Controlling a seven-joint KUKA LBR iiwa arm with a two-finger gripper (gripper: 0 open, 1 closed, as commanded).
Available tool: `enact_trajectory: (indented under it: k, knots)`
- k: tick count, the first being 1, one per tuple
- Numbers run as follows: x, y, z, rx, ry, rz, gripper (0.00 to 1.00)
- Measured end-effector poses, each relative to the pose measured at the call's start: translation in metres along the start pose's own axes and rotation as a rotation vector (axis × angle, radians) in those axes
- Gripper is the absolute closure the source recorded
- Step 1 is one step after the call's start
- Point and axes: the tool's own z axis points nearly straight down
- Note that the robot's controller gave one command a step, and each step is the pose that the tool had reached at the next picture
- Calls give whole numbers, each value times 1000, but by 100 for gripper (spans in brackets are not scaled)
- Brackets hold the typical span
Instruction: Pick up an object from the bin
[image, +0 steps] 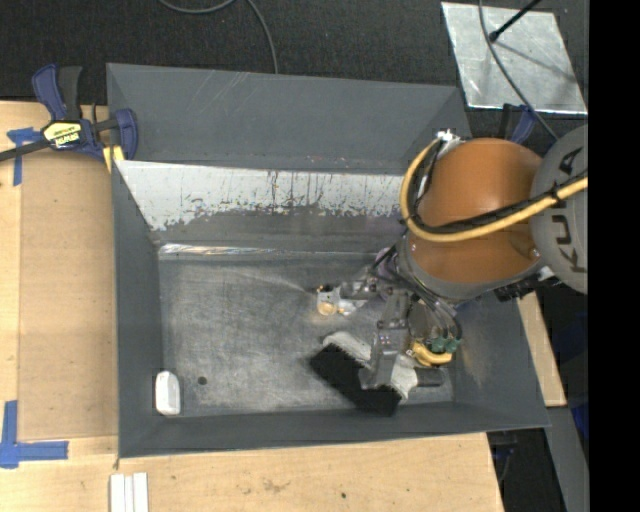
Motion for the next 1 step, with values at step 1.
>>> enact_trajectory:
  k: [1]
  knots:
    - [2, -15, 55, 0, -2, 130, 0]
